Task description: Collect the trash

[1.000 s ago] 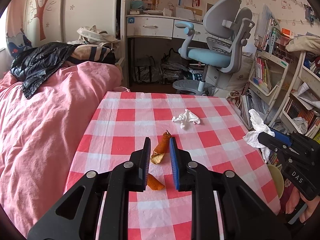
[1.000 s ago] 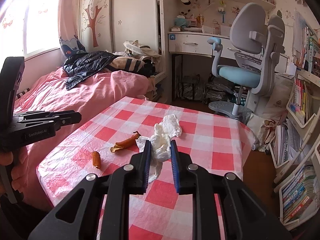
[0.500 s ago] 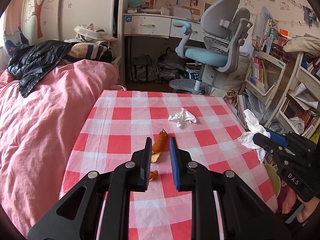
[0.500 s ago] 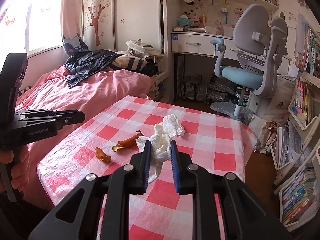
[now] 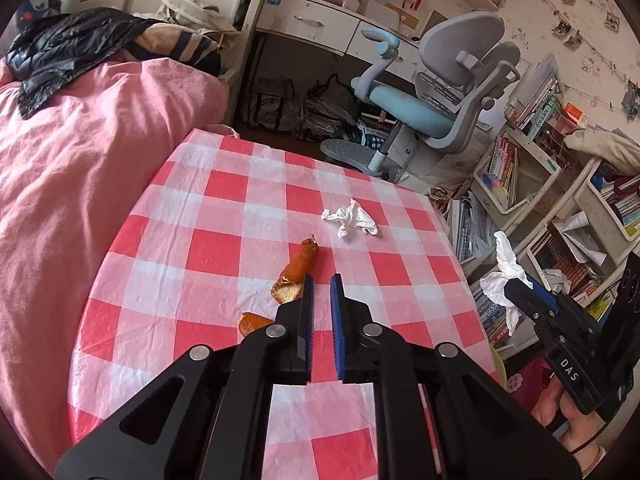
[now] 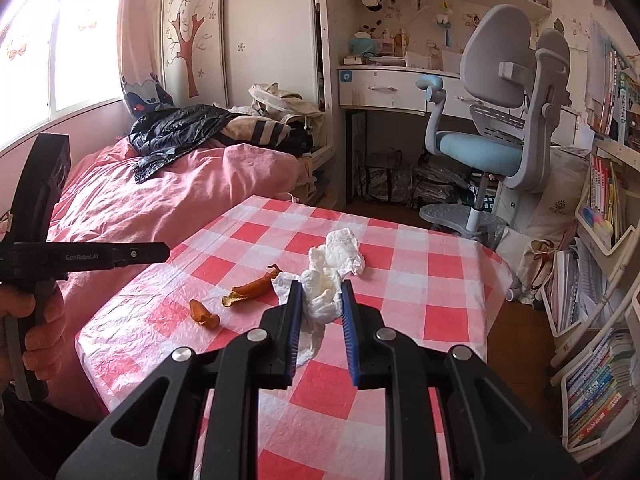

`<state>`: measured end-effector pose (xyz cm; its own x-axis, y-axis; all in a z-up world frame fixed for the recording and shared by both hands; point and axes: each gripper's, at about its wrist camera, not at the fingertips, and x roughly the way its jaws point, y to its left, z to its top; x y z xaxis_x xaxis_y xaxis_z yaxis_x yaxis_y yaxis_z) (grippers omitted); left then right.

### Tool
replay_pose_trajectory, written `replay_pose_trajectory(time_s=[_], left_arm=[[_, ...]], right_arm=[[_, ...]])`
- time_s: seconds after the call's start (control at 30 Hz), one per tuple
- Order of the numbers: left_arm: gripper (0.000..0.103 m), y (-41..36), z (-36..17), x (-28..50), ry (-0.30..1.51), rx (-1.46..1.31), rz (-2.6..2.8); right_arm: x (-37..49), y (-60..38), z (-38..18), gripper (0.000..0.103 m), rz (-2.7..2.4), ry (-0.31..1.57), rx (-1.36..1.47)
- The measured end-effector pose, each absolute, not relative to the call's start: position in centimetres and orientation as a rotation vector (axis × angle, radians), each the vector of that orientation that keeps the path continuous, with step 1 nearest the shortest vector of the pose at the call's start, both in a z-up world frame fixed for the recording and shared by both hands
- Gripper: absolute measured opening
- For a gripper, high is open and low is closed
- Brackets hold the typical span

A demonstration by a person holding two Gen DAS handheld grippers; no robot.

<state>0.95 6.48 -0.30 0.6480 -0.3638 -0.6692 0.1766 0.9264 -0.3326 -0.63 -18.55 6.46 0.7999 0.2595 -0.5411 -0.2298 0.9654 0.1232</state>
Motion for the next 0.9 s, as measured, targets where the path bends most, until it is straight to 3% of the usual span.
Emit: replay_pose_trajectory(time_s=[0.17,0.2,0.27,0.33,0.53,0.67,0.8,0.9], left_arm=[[0.01,6.3,-2.3,2.2,0.871,-0.176,-0.253],[0.018,6.2,-3.1,2.6,0.892,-0.145,-0.226],[0.046,6.0,-4.6,3.3,0.92,-0.106,-0.19],[0.054,6.0,-5.8,4.0,0.944,-0.081,-0.156],[0.063,4.5,-6.5,5.0,0.937,0.18,-0.294],[0.063,4.4,-7.1,5.3,0.935,0.329,-0.376],[0.063,4.2,-8.7,5.8,0.974,0.354,-0.444],[0.053,3.2,-9.7,5.4,0.976,0.412,-0.479]], right_arm=[[-0.5,-19.0,6.5,0.021,0.261,0.59,0.08],[-0.5,-19.0,6.5,0.021,0.264,0.591,0.087],[-0.5,-19.0,6.4,0.021,0.273,0.594,0.094],[-0.4,-18.9,6.3,0.021,0.283,0.601,0.096],[-0.3,-19.5,6.1,0.021,0.302,0.609,0.124],[-0.3,-20.3,6.3,0.021,0.31,0.601,0.154],[-0.1,-20.9,6.3,0.021,0.311,0.6,0.181],[0.2,-21.2,6.2,0.021,0.31,0.602,0.198]])
